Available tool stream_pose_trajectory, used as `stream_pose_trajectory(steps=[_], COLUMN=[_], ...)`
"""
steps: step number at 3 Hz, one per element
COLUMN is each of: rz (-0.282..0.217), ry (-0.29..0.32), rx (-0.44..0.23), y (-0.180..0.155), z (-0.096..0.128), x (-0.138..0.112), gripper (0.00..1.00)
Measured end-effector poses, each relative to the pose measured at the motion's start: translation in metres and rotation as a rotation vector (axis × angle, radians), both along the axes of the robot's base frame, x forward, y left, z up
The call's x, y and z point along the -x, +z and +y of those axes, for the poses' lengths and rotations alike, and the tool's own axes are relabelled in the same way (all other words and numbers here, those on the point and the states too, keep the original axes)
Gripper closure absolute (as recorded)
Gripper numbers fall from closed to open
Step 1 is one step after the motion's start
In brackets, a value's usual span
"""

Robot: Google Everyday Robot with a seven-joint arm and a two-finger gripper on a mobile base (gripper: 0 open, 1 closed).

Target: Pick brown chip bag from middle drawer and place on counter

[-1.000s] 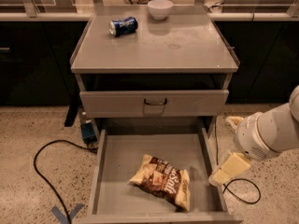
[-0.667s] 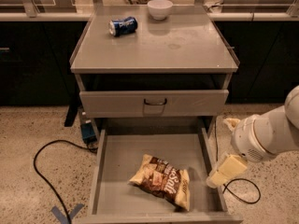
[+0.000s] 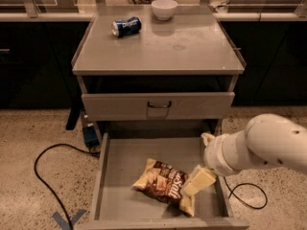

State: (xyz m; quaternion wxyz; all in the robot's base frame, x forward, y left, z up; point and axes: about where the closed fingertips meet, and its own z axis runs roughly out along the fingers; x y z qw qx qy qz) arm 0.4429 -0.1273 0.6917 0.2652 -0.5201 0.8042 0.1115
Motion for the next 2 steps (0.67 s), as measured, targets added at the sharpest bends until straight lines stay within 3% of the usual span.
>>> stream_pose_trajectory(steps=[2], rz=[0.038], ry=[-0.101], rx=[-0.059], y=[-0.089], z=[0.031], x=[-0.022], gripper=[0.0])
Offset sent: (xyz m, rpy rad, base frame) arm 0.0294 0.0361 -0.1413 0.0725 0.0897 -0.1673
